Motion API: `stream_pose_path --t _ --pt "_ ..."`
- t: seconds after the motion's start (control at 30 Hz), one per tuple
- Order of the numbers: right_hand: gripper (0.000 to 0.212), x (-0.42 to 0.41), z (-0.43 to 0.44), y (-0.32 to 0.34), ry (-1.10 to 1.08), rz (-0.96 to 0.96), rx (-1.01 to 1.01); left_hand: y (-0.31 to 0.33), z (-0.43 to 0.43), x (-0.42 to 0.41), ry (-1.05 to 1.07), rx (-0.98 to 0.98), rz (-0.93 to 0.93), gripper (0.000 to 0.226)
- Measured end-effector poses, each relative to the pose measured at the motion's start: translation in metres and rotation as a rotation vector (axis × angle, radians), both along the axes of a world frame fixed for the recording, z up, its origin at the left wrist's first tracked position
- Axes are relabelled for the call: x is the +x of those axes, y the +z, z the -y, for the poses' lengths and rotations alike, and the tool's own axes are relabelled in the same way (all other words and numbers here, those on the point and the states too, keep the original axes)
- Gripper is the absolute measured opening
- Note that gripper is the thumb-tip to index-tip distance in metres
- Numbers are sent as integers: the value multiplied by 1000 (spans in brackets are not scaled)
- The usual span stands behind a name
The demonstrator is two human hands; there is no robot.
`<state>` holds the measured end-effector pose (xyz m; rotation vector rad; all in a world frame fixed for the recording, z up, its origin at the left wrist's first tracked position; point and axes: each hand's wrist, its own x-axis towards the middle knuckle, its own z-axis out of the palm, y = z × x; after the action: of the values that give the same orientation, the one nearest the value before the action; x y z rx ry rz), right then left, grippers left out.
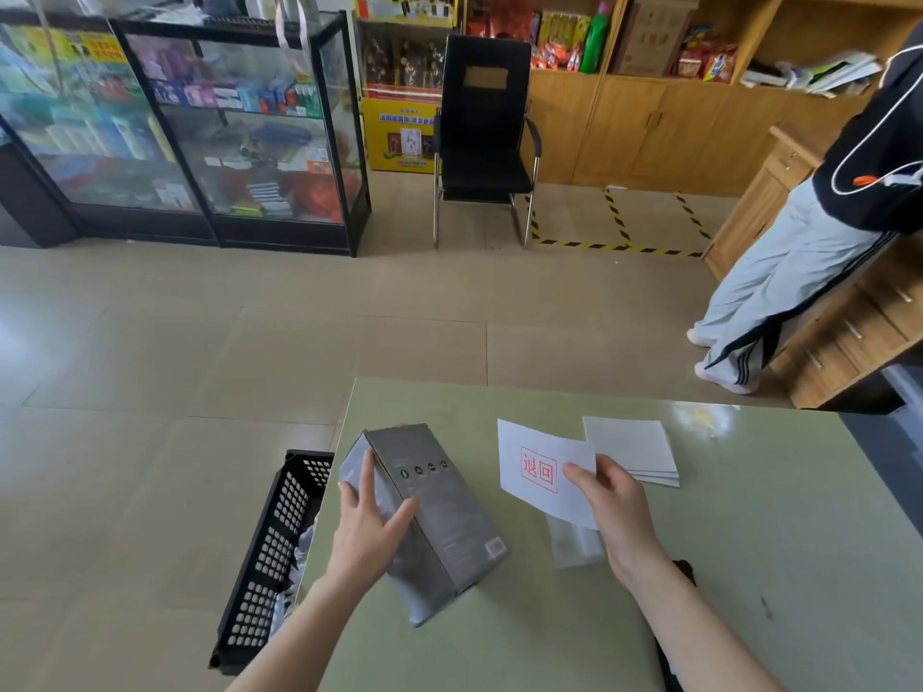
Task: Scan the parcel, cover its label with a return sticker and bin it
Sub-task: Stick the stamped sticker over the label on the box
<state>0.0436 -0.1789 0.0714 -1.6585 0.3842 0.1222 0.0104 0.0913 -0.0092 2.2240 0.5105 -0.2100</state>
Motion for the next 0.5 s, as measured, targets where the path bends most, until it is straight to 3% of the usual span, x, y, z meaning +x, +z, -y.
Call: stream_pose_path --t 0.23,0.5 --pt "7 2 -11 -3 25 -10 -4 -6 8 -17 -59 -114 32 83" --pt "7 -1 -14 -8 24 -25 -17 1 2 -10 -147 49 -108 82"
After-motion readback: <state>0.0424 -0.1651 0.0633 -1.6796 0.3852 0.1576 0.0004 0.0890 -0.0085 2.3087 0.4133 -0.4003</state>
